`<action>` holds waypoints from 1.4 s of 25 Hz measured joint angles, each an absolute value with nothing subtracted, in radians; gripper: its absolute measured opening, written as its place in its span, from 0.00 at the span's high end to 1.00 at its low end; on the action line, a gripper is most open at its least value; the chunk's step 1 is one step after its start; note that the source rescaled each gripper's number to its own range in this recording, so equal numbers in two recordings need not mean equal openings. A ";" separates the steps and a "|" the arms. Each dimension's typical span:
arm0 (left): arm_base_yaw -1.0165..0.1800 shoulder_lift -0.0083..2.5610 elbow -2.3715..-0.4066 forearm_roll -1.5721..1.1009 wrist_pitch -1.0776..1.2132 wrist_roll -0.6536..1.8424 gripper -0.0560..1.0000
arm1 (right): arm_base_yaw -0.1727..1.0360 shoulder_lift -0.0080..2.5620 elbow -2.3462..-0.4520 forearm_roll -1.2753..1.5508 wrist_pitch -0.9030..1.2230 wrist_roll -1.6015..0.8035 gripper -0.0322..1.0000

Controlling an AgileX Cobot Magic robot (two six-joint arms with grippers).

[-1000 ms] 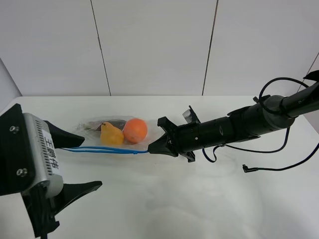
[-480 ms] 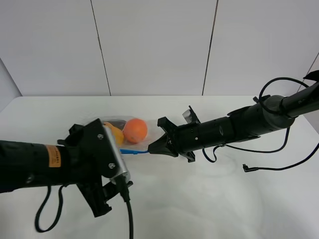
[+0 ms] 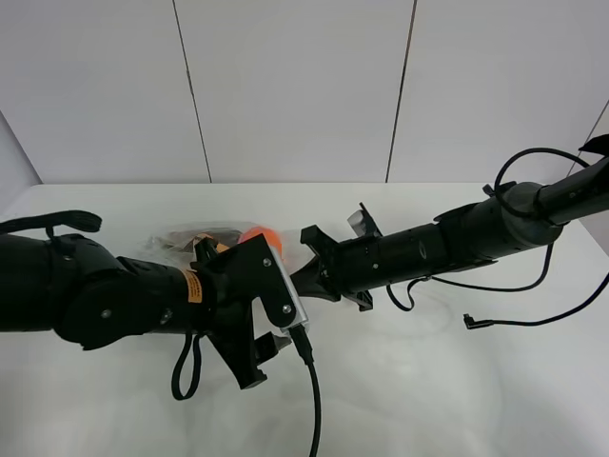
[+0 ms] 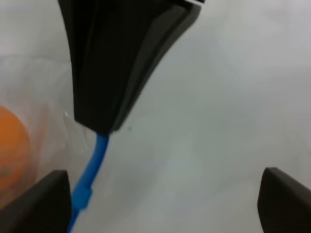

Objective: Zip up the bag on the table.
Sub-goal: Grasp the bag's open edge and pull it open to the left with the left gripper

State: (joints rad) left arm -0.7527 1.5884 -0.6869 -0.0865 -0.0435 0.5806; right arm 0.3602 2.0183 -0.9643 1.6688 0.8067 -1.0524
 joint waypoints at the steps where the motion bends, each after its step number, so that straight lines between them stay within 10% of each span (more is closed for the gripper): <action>1: -0.753 1.599 -0.687 -0.087 -0.058 0.593 0.00 | 0.360 2.018 -0.964 1.669 0.810 -1.048 0.97; 21: -0.596 1.678 -0.688 -0.087 -0.157 0.683 0.02 | 0.360 2.018 -0.964 1.666 0.879 -1.040 0.97; 28: -0.596 1.678 -0.688 -0.087 -0.158 0.682 0.26 | 0.360 2.018 -0.964 1.666 0.879 -1.040 0.97; 35: -0.596 1.678 -0.688 -0.087 -0.173 0.682 0.75 | 0.360 2.018 -0.966 1.677 0.879 -1.040 0.97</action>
